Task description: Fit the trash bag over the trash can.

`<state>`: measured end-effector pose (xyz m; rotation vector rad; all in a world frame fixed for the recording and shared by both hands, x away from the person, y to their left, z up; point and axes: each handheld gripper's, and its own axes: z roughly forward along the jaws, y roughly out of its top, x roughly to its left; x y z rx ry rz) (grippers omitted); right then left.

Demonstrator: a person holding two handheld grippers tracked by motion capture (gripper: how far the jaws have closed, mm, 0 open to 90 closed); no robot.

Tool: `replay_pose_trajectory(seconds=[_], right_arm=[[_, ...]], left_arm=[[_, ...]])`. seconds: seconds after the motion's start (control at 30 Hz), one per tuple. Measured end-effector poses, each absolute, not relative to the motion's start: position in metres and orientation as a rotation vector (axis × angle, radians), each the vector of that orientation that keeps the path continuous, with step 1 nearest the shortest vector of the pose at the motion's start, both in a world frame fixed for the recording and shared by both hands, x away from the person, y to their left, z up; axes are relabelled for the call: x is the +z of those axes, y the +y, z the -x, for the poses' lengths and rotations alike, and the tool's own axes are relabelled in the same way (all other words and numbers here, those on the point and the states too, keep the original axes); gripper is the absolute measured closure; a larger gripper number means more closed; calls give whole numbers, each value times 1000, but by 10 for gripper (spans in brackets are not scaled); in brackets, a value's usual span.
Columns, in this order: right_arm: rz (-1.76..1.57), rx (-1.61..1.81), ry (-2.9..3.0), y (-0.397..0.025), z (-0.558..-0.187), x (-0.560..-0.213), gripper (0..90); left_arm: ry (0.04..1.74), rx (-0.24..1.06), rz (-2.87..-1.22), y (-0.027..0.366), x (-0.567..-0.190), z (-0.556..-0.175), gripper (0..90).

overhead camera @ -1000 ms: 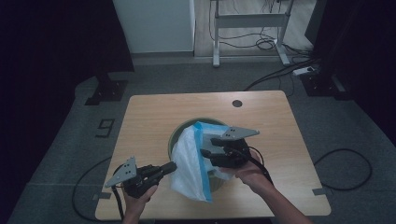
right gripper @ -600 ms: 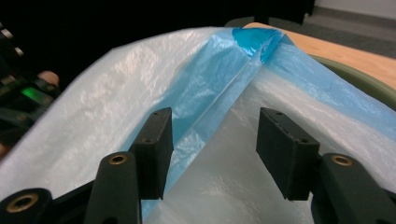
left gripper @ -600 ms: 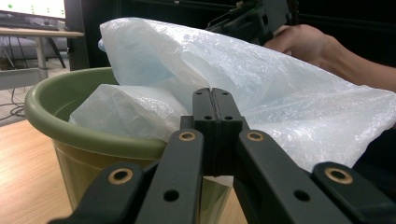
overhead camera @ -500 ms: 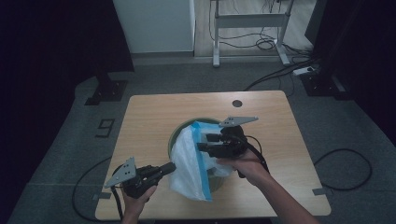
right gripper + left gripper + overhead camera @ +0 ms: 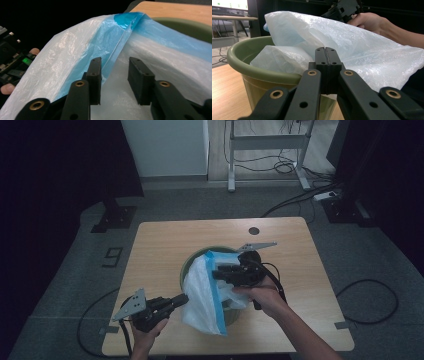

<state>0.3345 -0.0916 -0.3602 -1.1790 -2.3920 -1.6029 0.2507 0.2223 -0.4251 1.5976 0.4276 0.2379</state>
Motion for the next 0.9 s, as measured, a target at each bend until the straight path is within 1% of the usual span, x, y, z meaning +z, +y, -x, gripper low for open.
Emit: replay_pose_trajectory(seconds=[0.1, 0.4, 0.7, 0.9], right_arm=[[1170, -1593, -2368, -92, -335, -362, 671], [1131, -1554, -2320, -88, -334, -364, 680], [1105, -1534, -2251, -86, -333, -366, 719], [1089, -1556, -2211, -86, -334, -367, 785]], left_arm=[[428, 240, -1599, 222, -425, -251, 899], [432, 244, -1602, 222, -426, -251, 899], [434, 245, -1604, 221, -426, -252, 899], [436, 244, -1603, 221, -427, -252, 899]])
